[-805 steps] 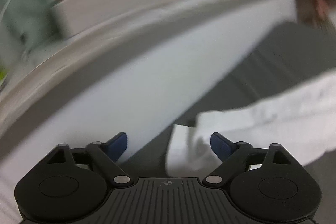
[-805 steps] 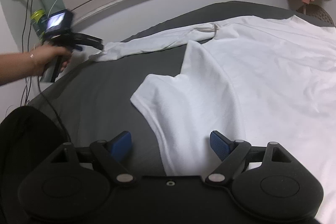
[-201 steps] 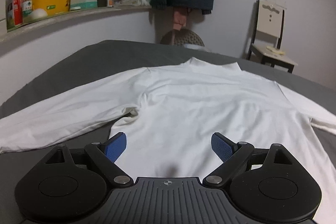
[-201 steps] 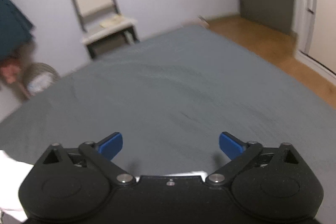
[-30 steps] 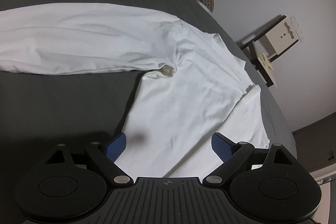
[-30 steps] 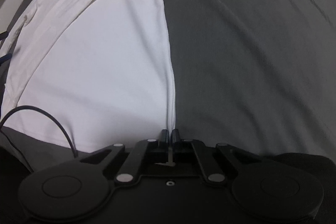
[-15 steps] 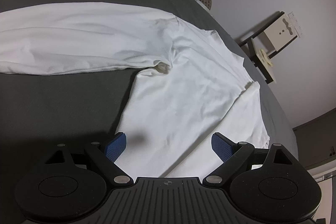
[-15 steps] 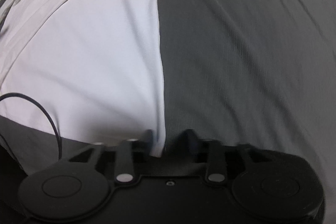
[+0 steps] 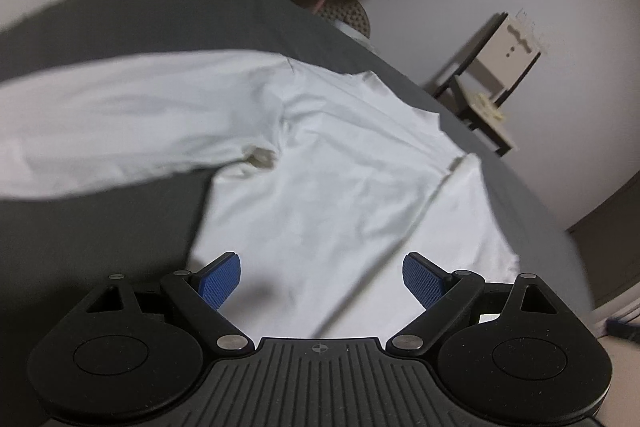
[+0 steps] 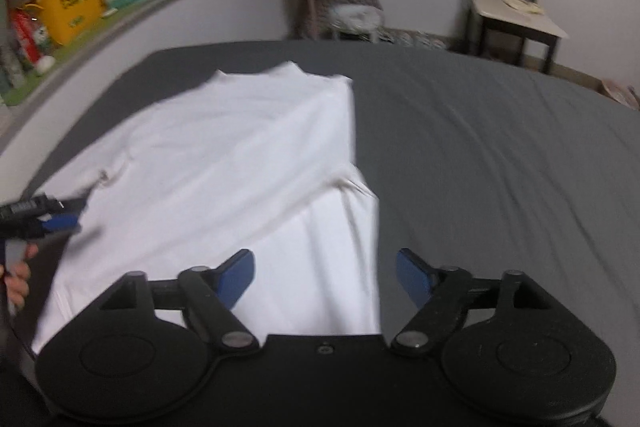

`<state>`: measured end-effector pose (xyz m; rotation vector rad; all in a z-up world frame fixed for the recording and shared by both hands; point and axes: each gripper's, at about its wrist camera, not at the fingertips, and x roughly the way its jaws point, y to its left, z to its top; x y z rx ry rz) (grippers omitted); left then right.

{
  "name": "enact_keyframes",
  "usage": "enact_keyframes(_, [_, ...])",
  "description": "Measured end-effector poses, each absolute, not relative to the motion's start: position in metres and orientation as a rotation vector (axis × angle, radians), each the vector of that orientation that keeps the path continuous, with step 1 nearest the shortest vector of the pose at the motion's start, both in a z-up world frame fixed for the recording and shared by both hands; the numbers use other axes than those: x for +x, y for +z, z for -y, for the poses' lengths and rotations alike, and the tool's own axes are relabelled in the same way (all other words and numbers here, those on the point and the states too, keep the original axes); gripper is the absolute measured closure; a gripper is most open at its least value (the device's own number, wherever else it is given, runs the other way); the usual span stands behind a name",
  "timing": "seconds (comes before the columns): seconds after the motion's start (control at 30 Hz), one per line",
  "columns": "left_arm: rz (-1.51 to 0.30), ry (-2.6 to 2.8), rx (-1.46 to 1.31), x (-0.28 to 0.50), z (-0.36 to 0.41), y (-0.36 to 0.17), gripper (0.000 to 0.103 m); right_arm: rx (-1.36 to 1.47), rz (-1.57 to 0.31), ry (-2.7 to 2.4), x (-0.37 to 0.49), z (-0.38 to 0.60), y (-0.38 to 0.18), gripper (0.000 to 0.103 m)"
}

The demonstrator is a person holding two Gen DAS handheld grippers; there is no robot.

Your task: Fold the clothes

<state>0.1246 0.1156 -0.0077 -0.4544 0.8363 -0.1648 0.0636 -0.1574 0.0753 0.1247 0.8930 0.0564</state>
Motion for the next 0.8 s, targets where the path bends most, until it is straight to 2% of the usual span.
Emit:
enact_keyframes(0.07, [-0.806, -0.099, -0.416, 0.123, -0.121, -0.003, 0.012, 0.14, -0.885, 0.111, 0.075, 0.145, 0.048, 0.02])
enact_keyframes(0.13, [-0.772, -0.012, -0.399, 0.12, -0.131, 0.003, 0.012, 0.14, -0.869, 0.168, 0.07, 0.125, 0.046, 0.02])
enact_keyframes(0.37, [-0.587, 0.352, -0.702, 0.079, -0.22, 0.009, 0.012, 0.172, -0.778, 0.406, 0.096, 0.028, 0.064, 0.02])
enact_keyframes(0.5, [-0.528, 0.583, -0.713, 0.048, -0.261, 0.011, 0.012, 0.172, -0.776, 0.508, 0.086, 0.002, 0.059, 0.02])
enact_keyframes(0.8, [-0.562, 0.791, -0.587, 0.02, -0.323, 0.012, 0.012, 0.26, -0.774, 0.682, 0.024, -0.002, 0.028, 0.02])
